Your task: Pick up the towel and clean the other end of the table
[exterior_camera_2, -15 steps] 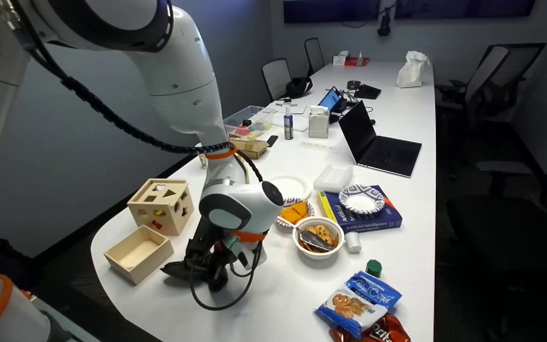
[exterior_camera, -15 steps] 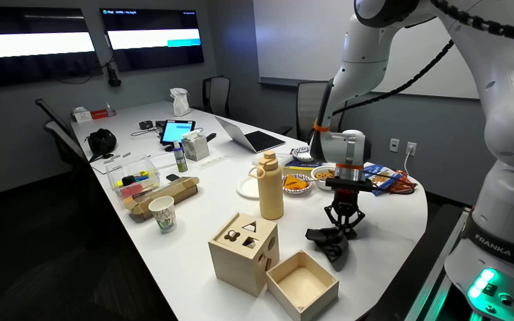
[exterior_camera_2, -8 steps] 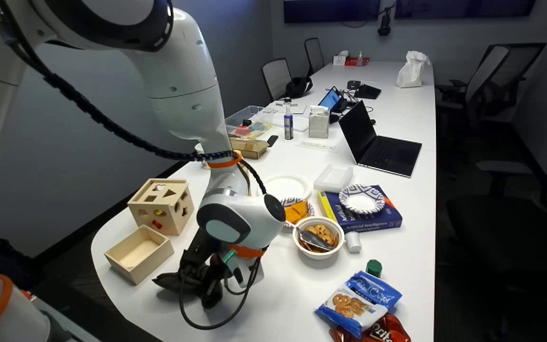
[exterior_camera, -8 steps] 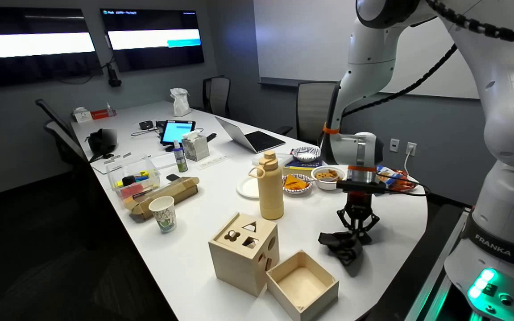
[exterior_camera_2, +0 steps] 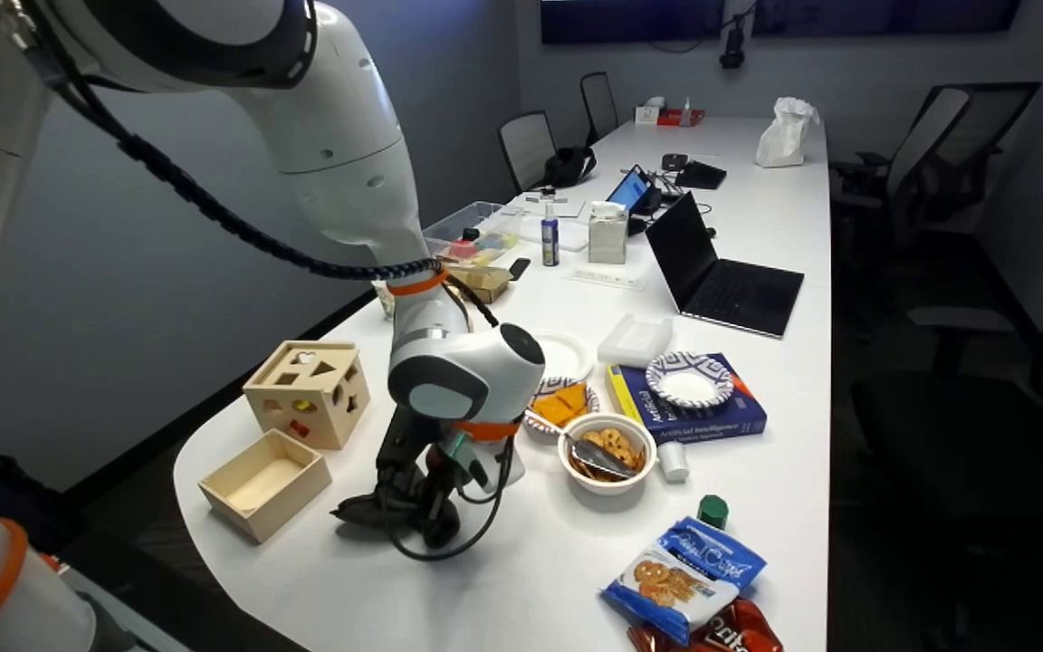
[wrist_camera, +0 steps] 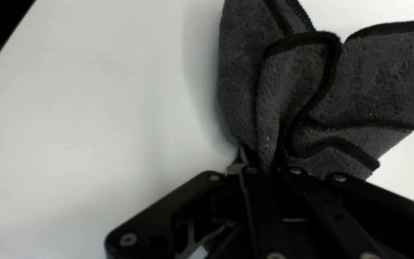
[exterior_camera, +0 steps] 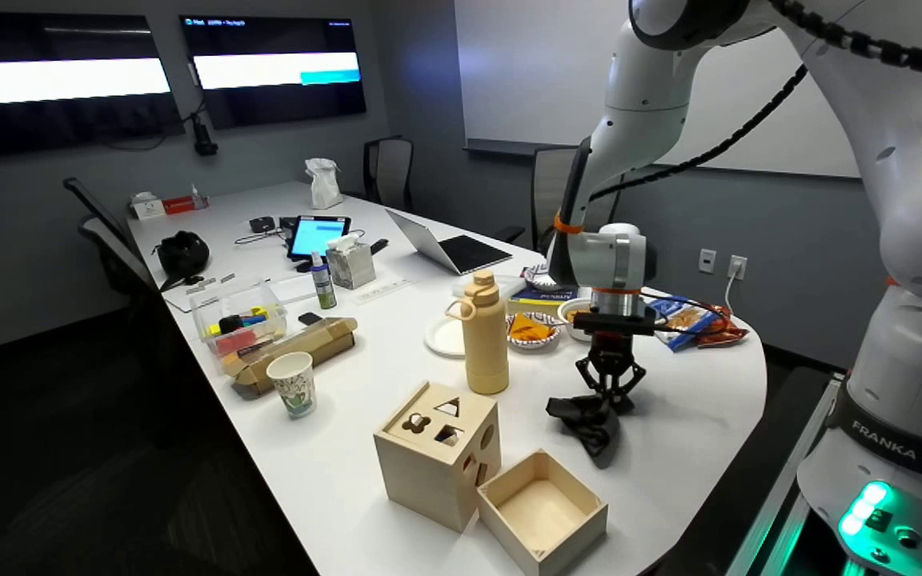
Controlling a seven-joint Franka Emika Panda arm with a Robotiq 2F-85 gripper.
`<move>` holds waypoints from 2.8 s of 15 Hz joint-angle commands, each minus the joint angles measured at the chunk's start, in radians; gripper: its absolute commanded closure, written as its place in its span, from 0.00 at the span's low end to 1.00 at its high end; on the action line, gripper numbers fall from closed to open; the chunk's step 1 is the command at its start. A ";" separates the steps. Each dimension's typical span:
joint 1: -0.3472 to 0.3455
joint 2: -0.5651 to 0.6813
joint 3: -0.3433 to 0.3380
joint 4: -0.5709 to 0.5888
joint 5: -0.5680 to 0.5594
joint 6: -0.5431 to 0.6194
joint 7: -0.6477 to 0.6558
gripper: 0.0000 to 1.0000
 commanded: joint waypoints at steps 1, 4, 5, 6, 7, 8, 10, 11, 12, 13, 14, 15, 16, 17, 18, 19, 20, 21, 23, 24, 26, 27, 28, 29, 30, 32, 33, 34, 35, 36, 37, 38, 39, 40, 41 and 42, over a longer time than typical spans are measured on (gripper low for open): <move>0.074 0.076 0.000 0.121 -0.105 0.033 0.107 0.98; 0.084 0.106 0.019 0.171 -0.176 0.015 0.139 0.98; 0.076 0.111 0.030 0.179 -0.188 0.011 0.131 0.98; 0.067 0.112 0.045 0.181 -0.194 0.010 0.118 0.98; 0.058 0.115 0.056 0.185 -0.199 0.007 0.106 0.98; 0.056 0.114 0.063 0.182 -0.209 -0.001 0.101 0.98; 0.048 0.108 0.067 0.168 -0.225 -0.012 0.096 0.98; 0.044 0.104 0.061 0.158 -0.233 -0.020 0.098 0.98; 0.039 0.098 0.057 0.147 -0.235 -0.023 0.100 0.98; 0.037 0.091 0.046 0.137 -0.235 -0.018 0.112 0.98; 0.028 0.080 0.039 0.124 -0.230 -0.013 0.113 0.98; 0.022 0.076 0.033 0.120 -0.228 -0.012 0.117 0.98; 0.012 0.071 0.027 0.117 -0.222 -0.005 0.118 0.98; 0.000 0.065 0.026 0.111 -0.211 0.008 0.115 0.98; -0.014 0.062 0.025 0.111 -0.197 0.027 0.111 0.98; -0.030 0.059 0.028 0.113 -0.183 0.038 0.102 0.98; -0.041 0.058 0.027 0.118 -0.175 0.048 0.101 0.98; -0.054 0.058 0.029 0.126 -0.168 0.055 0.099 0.98; -0.075 0.059 0.039 0.139 -0.150 0.085 0.093 0.98; -0.081 0.065 0.044 0.151 -0.144 0.098 0.091 0.98; -0.089 0.080 0.050 0.175 -0.134 0.120 0.098 0.98; -0.089 0.088 0.050 0.187 -0.131 0.130 0.103 0.98; -0.085 0.094 0.051 0.198 -0.132 0.136 0.109 0.98; -0.081 0.100 0.051 0.208 -0.135 0.140 0.112 0.98; -0.075 0.106 0.052 0.219 -0.143 0.138 0.115 0.98; -0.064 0.116 0.056 0.234 -0.158 0.121 0.114 0.98; -0.057 0.120 0.056 0.237 -0.168 0.113 0.116 0.98; -0.055 0.120 0.058 0.232 -0.174 0.109 0.114 0.98; -0.055 0.116 0.058 0.222 -0.179 0.106 0.112 0.98; -0.057 0.111 0.055 0.212 -0.183 0.101 0.110 0.98; -0.061 0.104 0.053 0.198 -0.186 0.098 0.107 0.98; -0.072 0.093 0.053 0.178 -0.180 0.098 0.098 0.98; -0.084 0.082 0.051 0.157 -0.175 0.094 0.090 0.98; -0.091 0.076 0.049 0.141 -0.168 0.098 0.089 0.98; -0.101 0.068 0.049 0.122 -0.156 0.104 0.083 0.98; -0.117 0.058 0.046 0.097 -0.138 0.114 0.076 0.98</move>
